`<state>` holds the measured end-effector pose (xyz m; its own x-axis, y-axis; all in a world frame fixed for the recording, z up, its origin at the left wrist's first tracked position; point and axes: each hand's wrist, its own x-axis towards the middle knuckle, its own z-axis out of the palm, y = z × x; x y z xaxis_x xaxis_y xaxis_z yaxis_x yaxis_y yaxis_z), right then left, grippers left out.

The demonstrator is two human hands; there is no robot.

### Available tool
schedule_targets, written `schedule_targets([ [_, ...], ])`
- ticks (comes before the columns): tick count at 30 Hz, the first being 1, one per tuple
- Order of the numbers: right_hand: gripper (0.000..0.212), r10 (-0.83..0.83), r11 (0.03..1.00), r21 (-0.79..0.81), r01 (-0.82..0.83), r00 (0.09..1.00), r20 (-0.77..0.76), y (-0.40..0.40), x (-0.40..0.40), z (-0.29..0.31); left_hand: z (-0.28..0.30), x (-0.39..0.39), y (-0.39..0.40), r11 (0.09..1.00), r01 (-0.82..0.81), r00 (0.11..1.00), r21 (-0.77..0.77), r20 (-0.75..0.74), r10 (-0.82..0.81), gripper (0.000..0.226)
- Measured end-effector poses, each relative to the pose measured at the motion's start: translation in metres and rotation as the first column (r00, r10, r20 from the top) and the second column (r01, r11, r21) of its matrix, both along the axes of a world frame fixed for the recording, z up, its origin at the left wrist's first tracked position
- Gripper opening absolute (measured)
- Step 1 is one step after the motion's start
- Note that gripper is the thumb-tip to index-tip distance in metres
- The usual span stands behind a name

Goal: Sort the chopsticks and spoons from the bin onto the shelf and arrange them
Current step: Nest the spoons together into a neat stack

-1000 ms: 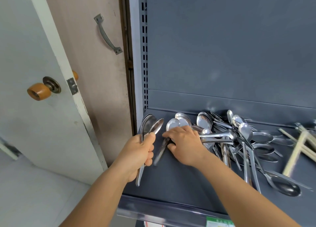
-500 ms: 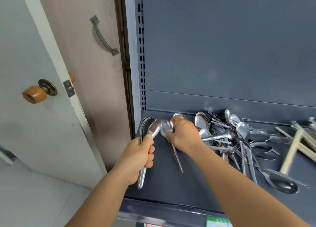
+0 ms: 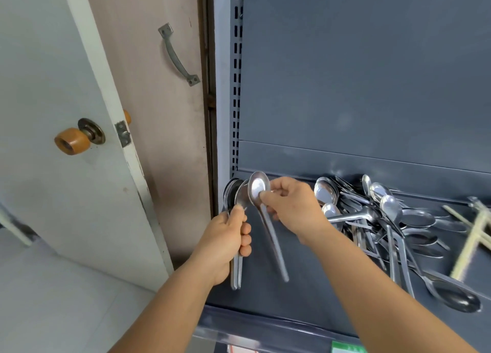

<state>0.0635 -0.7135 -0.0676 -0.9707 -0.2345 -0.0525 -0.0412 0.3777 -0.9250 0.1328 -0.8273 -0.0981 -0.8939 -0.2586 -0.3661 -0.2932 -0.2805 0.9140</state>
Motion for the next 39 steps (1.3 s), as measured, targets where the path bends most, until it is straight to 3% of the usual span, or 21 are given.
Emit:
schedule_targets([
  [5, 0.008, 0.034, 0.995, -0.098, -0.019, 0.989, 0.145, 0.004, 0.014, -0.005, 0.001, 0.000, 0.012, 0.986, 0.134, 0.991, -0.100, 0.013, -0.134, 0.046],
  [11, 0.020, -0.013, 0.989, -0.138, 0.046, 0.973, 0.230, 0.018, 0.019, -0.015, 0.001, 0.002, 0.020, 0.947, 0.245, 0.967, -0.210, -0.022, -0.255, 0.038],
  [16, 0.034, -0.037, 0.999, -0.021, 0.038, 0.998, 0.058, 0.028, 0.019, -0.022, 0.003, 0.002, 0.028, 0.940, 0.248, 0.964, -0.235, -0.034, -0.263, 0.033],
  [20, 0.010, -0.040, 0.981, 0.182, 0.064, 0.991, -0.131, 0.048, 0.015, -0.018, 0.003, 0.003, 0.033, 0.966, 0.175, 0.984, -0.190, -0.012, -0.180, 0.029],
  [23, 0.017, -0.017, 0.858, 0.489, 0.155, 0.961, -0.274, 0.067, 0.012, -0.028, 0.003, 0.005, 0.032, 0.973, 0.149, 0.989, -0.176, -0.001, -0.151, 0.026],
  [26, 0.020, 0.111, 0.713, 0.691, 0.115, 0.955, -0.274, 0.074, 0.015, -0.039, 0.002, 0.007, 0.032, 0.973, 0.165, 0.986, -0.160, 0.003, -0.166, 0.023],
  [32, 0.016, 0.075, 0.769, 0.625, 0.134, 0.952, -0.296, 0.070, 0.017, -0.035, -0.002, 0.008, 0.034, 0.980, 0.129, 0.992, -0.154, 0.016, -0.128, 0.022],
  [39, 0.041, 0.098, 0.780, 0.625, 0.030, 0.981, -0.169, 0.056, 0.012, -0.037, -0.001, 0.014, 0.032, 0.972, 0.159, 0.986, -0.173, -0.016, -0.164, 0.017],
])
